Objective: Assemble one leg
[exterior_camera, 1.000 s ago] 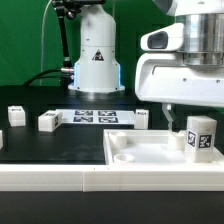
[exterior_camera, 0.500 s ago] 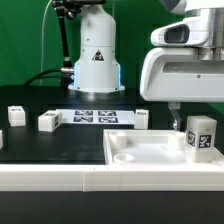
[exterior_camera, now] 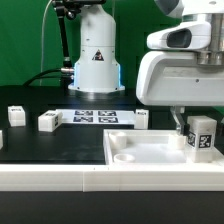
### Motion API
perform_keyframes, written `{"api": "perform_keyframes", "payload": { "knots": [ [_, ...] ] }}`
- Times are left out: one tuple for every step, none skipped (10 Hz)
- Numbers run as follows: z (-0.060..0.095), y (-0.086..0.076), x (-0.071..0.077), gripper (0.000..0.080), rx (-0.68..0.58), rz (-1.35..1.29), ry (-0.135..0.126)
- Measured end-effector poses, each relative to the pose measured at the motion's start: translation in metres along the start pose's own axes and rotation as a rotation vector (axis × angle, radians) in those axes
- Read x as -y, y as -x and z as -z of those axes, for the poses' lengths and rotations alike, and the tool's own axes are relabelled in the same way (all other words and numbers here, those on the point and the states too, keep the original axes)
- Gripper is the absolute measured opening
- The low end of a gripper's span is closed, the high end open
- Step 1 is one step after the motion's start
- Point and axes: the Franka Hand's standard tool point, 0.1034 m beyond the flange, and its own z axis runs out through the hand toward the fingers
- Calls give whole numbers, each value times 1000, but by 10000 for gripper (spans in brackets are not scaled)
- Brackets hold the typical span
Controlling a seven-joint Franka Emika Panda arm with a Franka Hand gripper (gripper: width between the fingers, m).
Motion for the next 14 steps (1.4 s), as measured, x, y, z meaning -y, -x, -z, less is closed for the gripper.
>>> {"api": "perform_keyframes", "payload": {
  "knots": [
    [0, 0, 0, 399, 0, 0, 0],
    [0, 0, 0, 288, 0, -1, 0],
    [0, 0, 0, 288, 0, -1, 0],
    [0, 0, -1, 288, 1, -23, -1],
    [0, 0, -6, 288, 6, -36, -1],
    [0, 0, -7, 288, 6, -79, -1],
    [-1, 0, -6, 288, 6, -229, -11],
    [-1, 0, -7, 288, 8, -334, -18],
    [-1, 1, -8, 289, 9, -428, -22],
    [-1, 2, -8, 289, 6, -535, -18],
    [-1, 3, -10, 295, -2, -624, -4],
    [0, 4, -14, 305, -8, -694, 12],
    [0, 5, -19, 305, -19, -746, 27],
    [0, 6, -25, 311, -21, -805, 45]
  ]
}}
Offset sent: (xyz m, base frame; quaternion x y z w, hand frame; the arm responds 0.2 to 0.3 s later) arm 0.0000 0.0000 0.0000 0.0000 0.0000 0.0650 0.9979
